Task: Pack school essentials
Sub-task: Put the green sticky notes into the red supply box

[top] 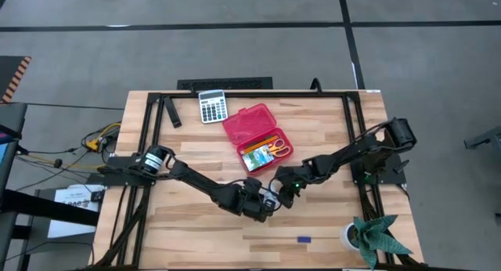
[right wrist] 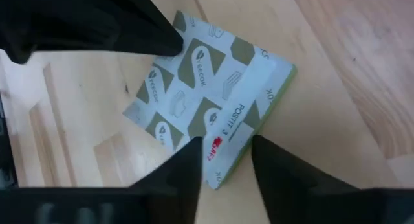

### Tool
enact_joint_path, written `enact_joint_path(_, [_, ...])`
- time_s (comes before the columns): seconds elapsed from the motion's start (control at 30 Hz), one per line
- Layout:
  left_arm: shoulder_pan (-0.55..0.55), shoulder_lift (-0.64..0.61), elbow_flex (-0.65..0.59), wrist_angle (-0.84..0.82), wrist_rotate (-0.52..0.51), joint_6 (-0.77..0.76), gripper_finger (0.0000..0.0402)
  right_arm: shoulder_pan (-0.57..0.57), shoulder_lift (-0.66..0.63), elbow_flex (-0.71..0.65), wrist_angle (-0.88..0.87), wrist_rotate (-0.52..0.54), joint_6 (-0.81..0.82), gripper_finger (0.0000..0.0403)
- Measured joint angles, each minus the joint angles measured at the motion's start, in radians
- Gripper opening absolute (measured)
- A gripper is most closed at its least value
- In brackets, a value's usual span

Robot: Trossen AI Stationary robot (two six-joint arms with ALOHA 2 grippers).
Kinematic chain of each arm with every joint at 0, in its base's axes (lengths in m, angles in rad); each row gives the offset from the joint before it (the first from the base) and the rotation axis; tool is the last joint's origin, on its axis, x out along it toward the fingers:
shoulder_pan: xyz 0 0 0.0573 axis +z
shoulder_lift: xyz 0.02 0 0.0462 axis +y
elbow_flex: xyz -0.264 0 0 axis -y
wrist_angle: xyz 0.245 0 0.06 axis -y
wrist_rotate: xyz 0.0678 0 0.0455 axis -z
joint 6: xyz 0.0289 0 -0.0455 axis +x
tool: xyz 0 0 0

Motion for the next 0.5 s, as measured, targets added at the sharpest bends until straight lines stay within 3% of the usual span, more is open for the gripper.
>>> enact_joint_path(0.27, [0.001,0.0,-0.001,0.017,-0.001,0.04,0.0,-0.001,0.002,-0.002,-0.007,-0.043,-0.045,0.0012])
enact_joint_path(0.5, [-0.004,-0.028,-0.003,-0.027,0.029,0.035,0.0,0.002,-0.005,-0.003,0.007,-0.064,-0.053,0.0003])
